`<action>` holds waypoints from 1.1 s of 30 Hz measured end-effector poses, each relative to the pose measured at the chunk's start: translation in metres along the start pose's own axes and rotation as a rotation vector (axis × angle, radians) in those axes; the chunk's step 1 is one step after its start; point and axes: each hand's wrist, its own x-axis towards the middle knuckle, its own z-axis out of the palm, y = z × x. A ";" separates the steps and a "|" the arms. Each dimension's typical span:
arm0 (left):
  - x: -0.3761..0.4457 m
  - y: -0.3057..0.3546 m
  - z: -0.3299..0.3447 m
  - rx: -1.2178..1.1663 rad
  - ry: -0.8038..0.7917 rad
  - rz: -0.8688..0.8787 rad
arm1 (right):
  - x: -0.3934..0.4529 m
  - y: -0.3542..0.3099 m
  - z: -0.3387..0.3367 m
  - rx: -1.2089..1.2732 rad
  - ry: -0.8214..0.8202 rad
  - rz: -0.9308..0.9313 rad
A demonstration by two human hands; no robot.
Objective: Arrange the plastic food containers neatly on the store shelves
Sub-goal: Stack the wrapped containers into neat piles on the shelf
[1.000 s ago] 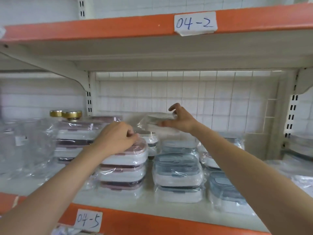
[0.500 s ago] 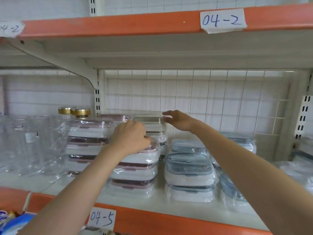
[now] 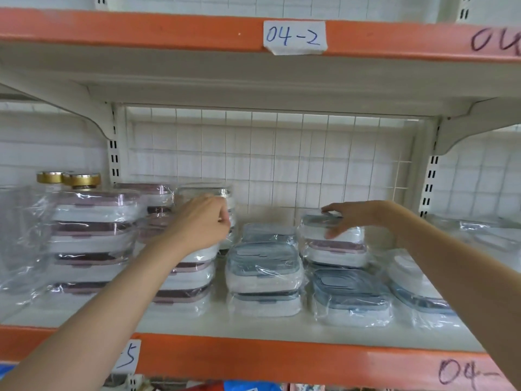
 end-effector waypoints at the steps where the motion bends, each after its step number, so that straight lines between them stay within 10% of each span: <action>1: 0.000 0.005 0.002 -0.029 0.006 0.021 | 0.003 0.004 0.003 -0.029 0.020 -0.008; 13: -0.005 0.031 0.013 0.012 -0.169 0.146 | 0.038 -0.080 0.034 0.125 0.223 -0.324; 27: 0.000 0.079 0.048 -0.009 -0.360 0.227 | 0.002 0.035 0.030 -0.024 -0.035 -0.012; 33: -0.004 0.075 0.055 -0.067 -0.329 0.220 | 0.001 0.039 0.028 -0.112 0.177 -0.079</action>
